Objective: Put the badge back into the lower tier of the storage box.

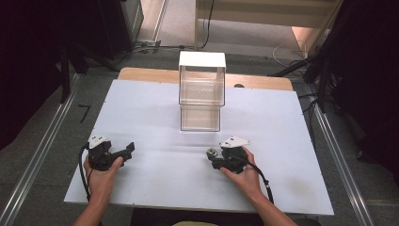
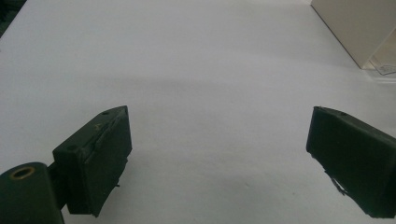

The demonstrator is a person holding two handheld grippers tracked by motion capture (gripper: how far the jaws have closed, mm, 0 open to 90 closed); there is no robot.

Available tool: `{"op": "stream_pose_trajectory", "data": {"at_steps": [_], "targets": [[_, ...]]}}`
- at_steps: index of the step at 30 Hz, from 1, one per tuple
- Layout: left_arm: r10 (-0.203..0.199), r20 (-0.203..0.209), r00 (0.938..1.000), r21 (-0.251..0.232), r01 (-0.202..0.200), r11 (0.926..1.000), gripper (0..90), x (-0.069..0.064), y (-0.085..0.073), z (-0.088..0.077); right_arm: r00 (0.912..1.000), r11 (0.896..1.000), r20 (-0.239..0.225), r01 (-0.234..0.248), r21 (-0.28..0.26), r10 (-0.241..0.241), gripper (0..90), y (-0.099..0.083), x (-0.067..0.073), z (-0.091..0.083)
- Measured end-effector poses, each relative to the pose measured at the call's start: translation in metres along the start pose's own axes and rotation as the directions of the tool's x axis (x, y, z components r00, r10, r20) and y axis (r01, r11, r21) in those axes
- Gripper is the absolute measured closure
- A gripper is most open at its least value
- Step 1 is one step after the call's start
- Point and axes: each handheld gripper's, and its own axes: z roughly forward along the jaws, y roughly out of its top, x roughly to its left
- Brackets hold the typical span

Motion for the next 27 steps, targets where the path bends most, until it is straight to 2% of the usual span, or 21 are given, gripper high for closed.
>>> {"op": "stream_pose_trajectory", "data": {"at_steps": [12,27], "targets": [[-0.003,0.000,1.0000,0.000,0.003,1.0000,6.9,0.0004,0.0000,-0.0002,0.9986,0.999,0.002,0.053,0.005,-0.053,48.9,-0.0005,0.0050,0.0029],[-0.004,0.000,1.0000,0.000,0.004,1.0000,6.9,0.0004,0.0000,-0.0004,0.9956,0.996,0.019,0.091,0.019,-0.091,52.0,-0.0023,0.0068,0.0067]]}}
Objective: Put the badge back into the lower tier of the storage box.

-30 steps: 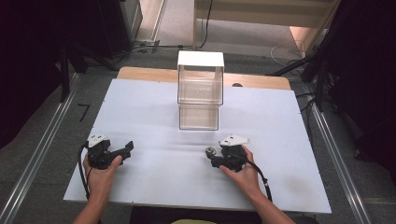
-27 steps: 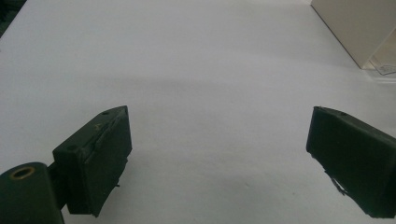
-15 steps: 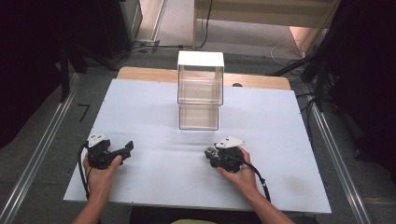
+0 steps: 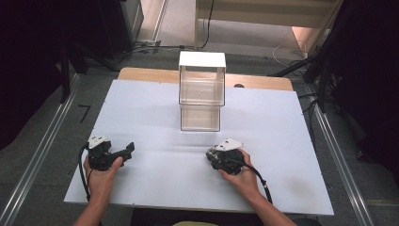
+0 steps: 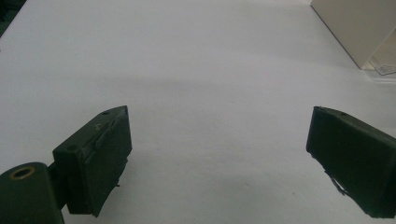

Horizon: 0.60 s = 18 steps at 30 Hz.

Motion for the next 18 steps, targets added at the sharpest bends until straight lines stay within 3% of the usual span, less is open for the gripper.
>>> {"op": "stream_pose_trajectory", "data": {"at_steps": [5,7,14,18], "targets": [[-0.003,0.001,1.0000,-0.002,0.003,1.0000,6.9,0.0002,0.0000,-0.0005,1.0000,1.000,-0.005,-0.003,-0.001,0.003,52.6,0.0001,-0.0010,-0.0003],[-0.003,0.001,1.0000,-0.002,0.003,1.0000,6.9,0.0004,-0.0001,-0.0005,0.9997,1.000,-0.019,-0.017,-0.012,0.016,59.1,0.0010,-0.0023,-0.0034],[-0.005,0.006,1.0000,-0.005,0.005,1.0000,6.9,0.0006,-0.0001,-0.0009,0.9993,0.999,-0.028,-0.026,-0.018,0.026,62.0,0.0014,-0.0035,-0.0054],[-0.005,0.003,1.0000,-0.004,0.005,1.0000,6.9,0.0010,-0.0001,-0.0012,0.9983,0.999,-0.037,-0.045,-0.029,0.044,68.4,0.0026,-0.0061,-0.0096]]}}
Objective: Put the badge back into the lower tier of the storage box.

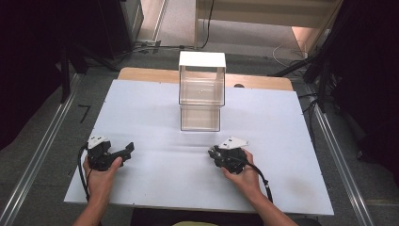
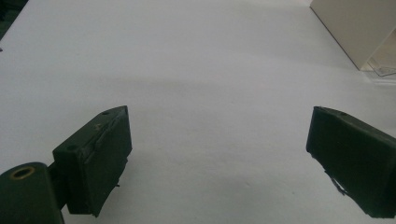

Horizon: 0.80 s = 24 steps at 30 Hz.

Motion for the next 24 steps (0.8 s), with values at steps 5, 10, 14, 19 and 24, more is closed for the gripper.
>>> {"op": "stream_pose_trajectory", "data": {"at_steps": [5,10,14,19,24], "targets": [[0.003,-0.001,1.0000,0.000,-0.003,1.0000,6.9,0.000,0.000,0.000,1.0000,1.000,-0.001,-0.008,-0.009,0.008,73.3,0.001,-0.002,-0.003],[0.002,0.001,1.0000,-0.001,-0.002,1.0000,6.9,0.001,0.000,0.000,0.9996,0.999,0.000,-0.027,-0.018,0.027,79.6,0.002,-0.007,-0.008],[0.000,0.001,1.0000,-0.001,0.000,1.0000,6.9,0.000,0.000,-0.001,0.9987,0.999,0.019,-0.047,-0.021,0.048,83.6,0.002,-0.012,-0.010],[0.000,0.001,1.0000,-0.002,0.000,1.0000,6.9,0.001,0.000,-0.001,0.9964,0.996,0.016,-0.083,-0.011,0.084,85.4,0.000,-0.020,-0.012],[-0.001,0.001,1.0000,-0.003,0.001,1.0000,6.9,0.001,0.000,-0.001,0.9961,0.996,0.001,-0.089,-0.008,0.089,85.6,0.000,-0.021,-0.012]]}}
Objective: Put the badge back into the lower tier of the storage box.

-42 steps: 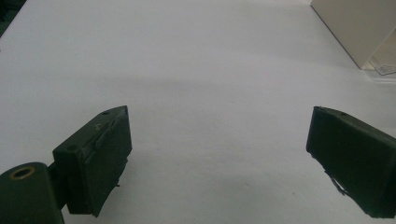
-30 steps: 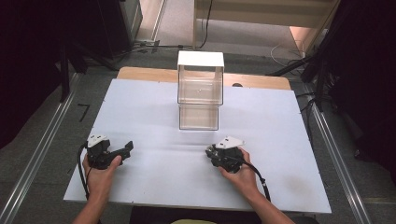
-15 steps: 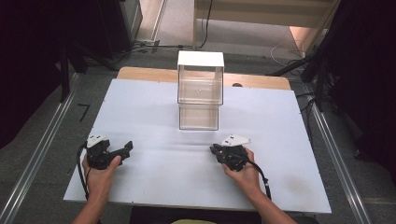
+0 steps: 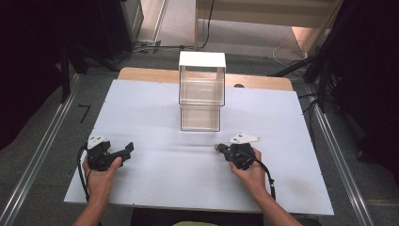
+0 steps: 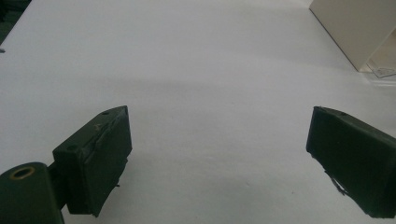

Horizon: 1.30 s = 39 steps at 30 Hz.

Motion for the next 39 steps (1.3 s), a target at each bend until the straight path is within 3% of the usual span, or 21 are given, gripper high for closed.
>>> {"op": "stream_pose_trajectory", "data": {"at_steps": [12,25,39], "targets": [[0.001,0.001,1.0000,-0.001,-0.001,1.0000,6.9,0.000,0.000,-0.001,0.9998,1.000,-0.020,0.006,0.001,-0.006,86.4,0.002,0.002,-0.004],[0.000,0.001,1.0000,0.001,0.000,1.0000,6.9,0.000,0.000,0.000,0.9991,0.999,-0.043,0.001,-0.044,-0.003,86.4,0.009,0.003,-0.017],[0.001,0.000,1.0000,0.003,-0.001,1.0000,6.9,0.000,0.000,0.000,0.9985,0.998,-0.056,-0.003,-0.058,-0.001,86.4,0.014,0.004,-0.025]]}}
